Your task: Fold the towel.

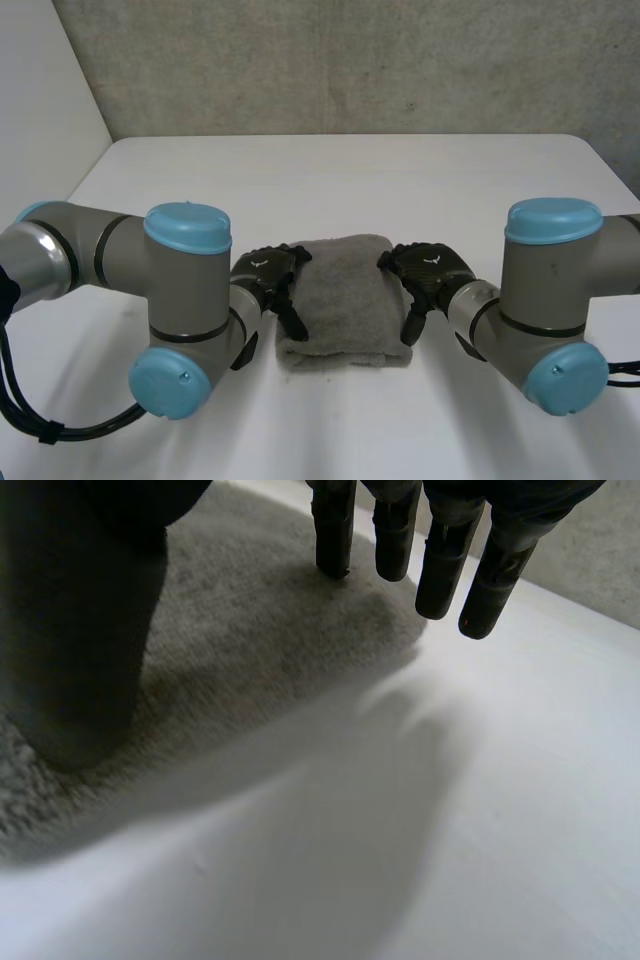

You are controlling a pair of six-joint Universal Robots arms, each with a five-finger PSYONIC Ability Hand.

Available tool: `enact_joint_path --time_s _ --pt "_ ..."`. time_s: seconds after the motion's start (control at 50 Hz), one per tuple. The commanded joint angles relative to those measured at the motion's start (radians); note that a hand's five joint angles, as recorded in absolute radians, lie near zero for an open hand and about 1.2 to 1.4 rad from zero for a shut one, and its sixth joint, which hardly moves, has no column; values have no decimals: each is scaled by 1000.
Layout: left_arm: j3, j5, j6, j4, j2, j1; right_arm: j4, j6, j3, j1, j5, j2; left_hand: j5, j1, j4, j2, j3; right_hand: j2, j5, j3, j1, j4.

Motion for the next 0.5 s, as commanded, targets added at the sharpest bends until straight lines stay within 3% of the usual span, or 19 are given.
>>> enact_joint_path --time_s 0.02,0.24,0.3,0.34,0.5 --pt "0 7 0 -1 31 -17 6 -26 -38 8 27 7 -20 4 9 10 10 -73 -60 -65 -61 -85" --pt "-2 5 3 -41 238 -8 7 49 -81 -12 76 -269 -20 4 9 10 10 -73 -60 -65 -61 -85" --pt "4 4 10 -96 337 40 26 51 -93 -38 118 -351 -20 4 9 10 10 -73 -60 -65 -61 -85" --pt "18 8 45 -157 447 145 50 49 -98 -67 143 -396 -20 4 9 10 10 -73 -60 -65 -61 -85" --pt "14 11 152 -194 537 231 138 35 -129 -138 156 -477 -20 4 9 10 10 -73 -60 -65 -61 -85"
